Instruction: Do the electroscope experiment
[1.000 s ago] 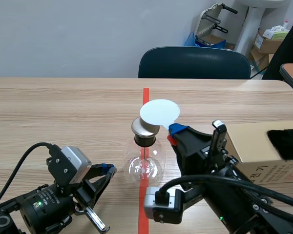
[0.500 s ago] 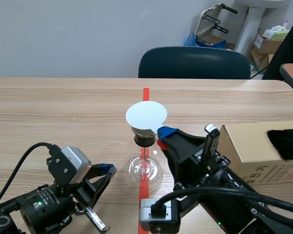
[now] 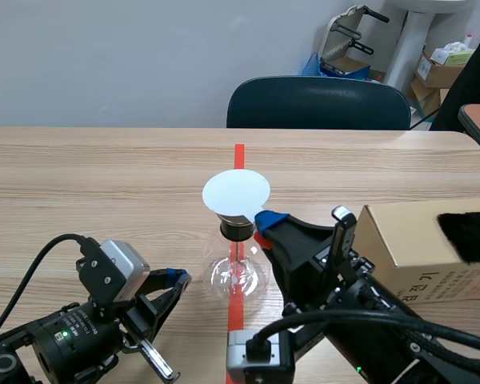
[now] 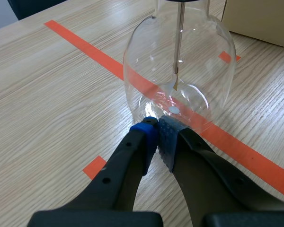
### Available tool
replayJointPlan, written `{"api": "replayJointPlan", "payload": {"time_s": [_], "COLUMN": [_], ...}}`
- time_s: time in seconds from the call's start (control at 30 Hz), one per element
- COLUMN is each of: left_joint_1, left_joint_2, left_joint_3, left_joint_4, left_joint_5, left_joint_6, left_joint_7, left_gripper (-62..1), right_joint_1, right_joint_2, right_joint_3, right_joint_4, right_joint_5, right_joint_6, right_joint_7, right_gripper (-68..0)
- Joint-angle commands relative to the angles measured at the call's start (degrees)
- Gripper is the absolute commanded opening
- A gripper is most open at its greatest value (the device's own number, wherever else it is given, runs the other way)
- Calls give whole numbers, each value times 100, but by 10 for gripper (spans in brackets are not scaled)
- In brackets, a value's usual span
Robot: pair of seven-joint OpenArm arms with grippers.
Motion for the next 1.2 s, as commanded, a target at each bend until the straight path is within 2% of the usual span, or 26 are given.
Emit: {"api": "replayJointPlan", "payload": {"time_s": [0.0, 0.13, 0.5, 0.67, 0.8, 1.17], "left_joint_1": [-4, -4, -4, -4, -4, -4], "left_joint_2": [31, 31, 31, 31, 31, 31], "left_joint_3": [-37, -37, -37, -37, -37, -37], "left_joint_4": [55, 55, 55, 55, 55, 55], "left_joint_5": [-15, -15, -15, -15, -15, -15], "left_joint_6": [-11, -11, -11, -11, -11, -11], "left_joint_7": [-85, -85, -85, -85, -85, -85], "left_gripper": [-582, -582, -582, -582, -582, -582], "right_joint_1": [35, 35, 35, 35, 35, 35], "right_joint_2": [26, 26, 26, 26, 26, 26], "right_joint_3": [7, 7, 7, 7, 7, 7], "right_joint_4": [127, 127, 127, 127, 127, 127], "right_joint_5": [-15, -15, -15, -15, -15, -15], "right_joint_6": [-61, -61, -63, -63, -63, -63], "right_joint_7": [-173, -778, -3036, -3792, -4035, -4037], "right_gripper": [-656, -656, -656, -656, -656, -656]}}
